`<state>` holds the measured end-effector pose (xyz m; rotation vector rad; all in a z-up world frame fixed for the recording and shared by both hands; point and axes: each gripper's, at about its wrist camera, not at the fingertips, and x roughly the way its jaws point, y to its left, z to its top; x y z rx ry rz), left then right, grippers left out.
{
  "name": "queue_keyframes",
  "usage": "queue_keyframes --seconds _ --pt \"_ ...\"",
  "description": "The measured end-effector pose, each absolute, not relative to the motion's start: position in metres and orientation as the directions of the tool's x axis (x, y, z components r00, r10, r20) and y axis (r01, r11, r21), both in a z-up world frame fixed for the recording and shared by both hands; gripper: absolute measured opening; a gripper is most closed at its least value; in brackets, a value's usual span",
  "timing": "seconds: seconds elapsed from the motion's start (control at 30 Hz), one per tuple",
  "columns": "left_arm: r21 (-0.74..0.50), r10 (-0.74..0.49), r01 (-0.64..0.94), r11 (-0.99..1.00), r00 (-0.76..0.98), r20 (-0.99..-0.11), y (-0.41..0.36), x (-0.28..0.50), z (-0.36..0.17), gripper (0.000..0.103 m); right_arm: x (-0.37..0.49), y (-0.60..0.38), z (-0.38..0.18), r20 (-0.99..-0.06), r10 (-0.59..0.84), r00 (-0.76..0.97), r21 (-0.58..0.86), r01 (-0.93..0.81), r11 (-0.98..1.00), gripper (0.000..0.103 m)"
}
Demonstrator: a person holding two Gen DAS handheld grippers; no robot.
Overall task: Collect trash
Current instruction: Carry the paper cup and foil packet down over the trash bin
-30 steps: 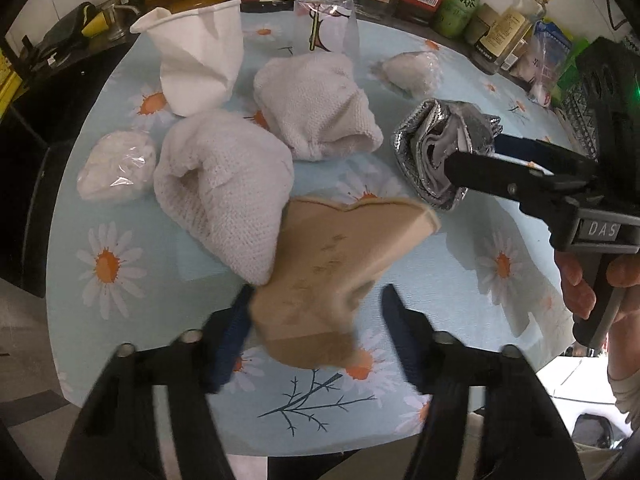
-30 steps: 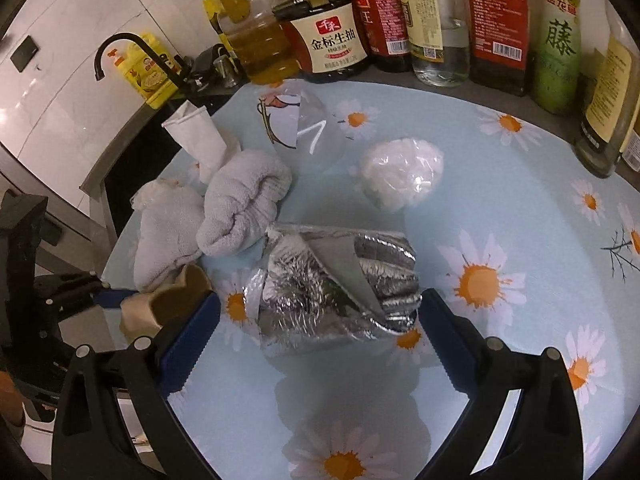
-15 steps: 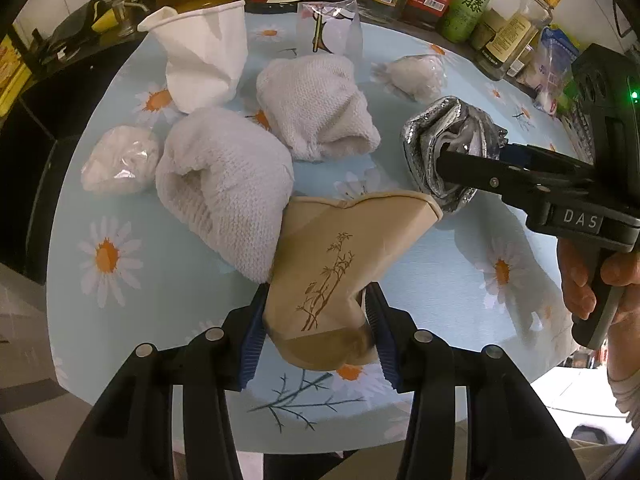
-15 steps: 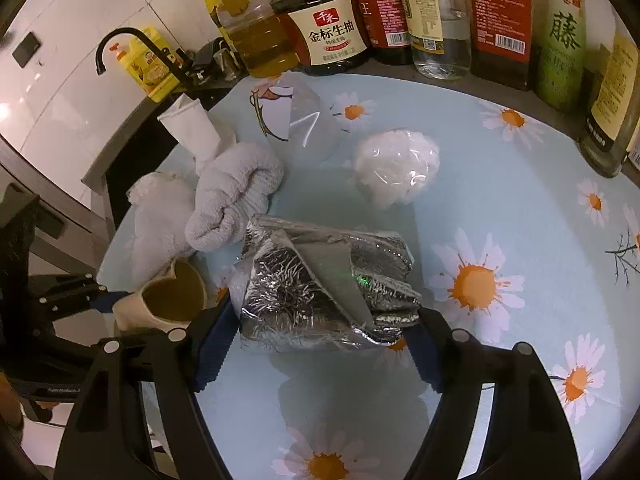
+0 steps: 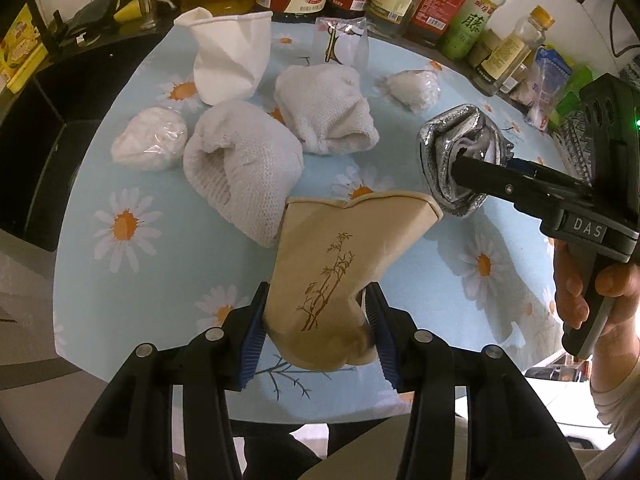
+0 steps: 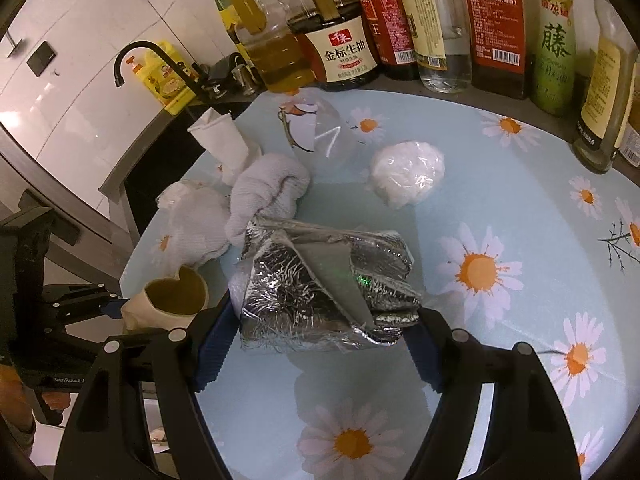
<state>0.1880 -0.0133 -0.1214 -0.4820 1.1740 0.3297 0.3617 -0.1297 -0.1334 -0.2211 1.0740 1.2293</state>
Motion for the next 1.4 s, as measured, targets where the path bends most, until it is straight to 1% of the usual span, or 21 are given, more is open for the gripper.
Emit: queue_keyframes --seconds 0.3,0.7,1.07,1.4 --pt "-0.216 -0.031 -0.412 0.885 0.411 -0.911 -0.019 0.164 -0.109 0.046 0.323 -0.143 -0.125 -0.768 0.641 -0.002 0.363 -0.825 0.432 0.075" --pt "-0.233 -0.071 -0.318 0.919 0.448 -0.891 0.0 0.109 -0.102 0.046 0.235 -0.148 -0.114 -0.785 0.615 0.07 0.345 -0.776 0.529 0.075" --pt "-0.261 -0.113 -0.278 0.924 0.454 -0.884 0.024 0.054 -0.11 0.046 0.162 -0.136 -0.114 -0.797 0.599 0.075 0.34 -0.764 0.549 0.075" --pt "-0.294 -0.165 -0.259 0.92 0.424 -0.891 0.028 0.009 -0.127 0.046 0.104 -0.133 -0.139 -0.823 0.567 0.039 0.357 -0.742 0.568 0.075"
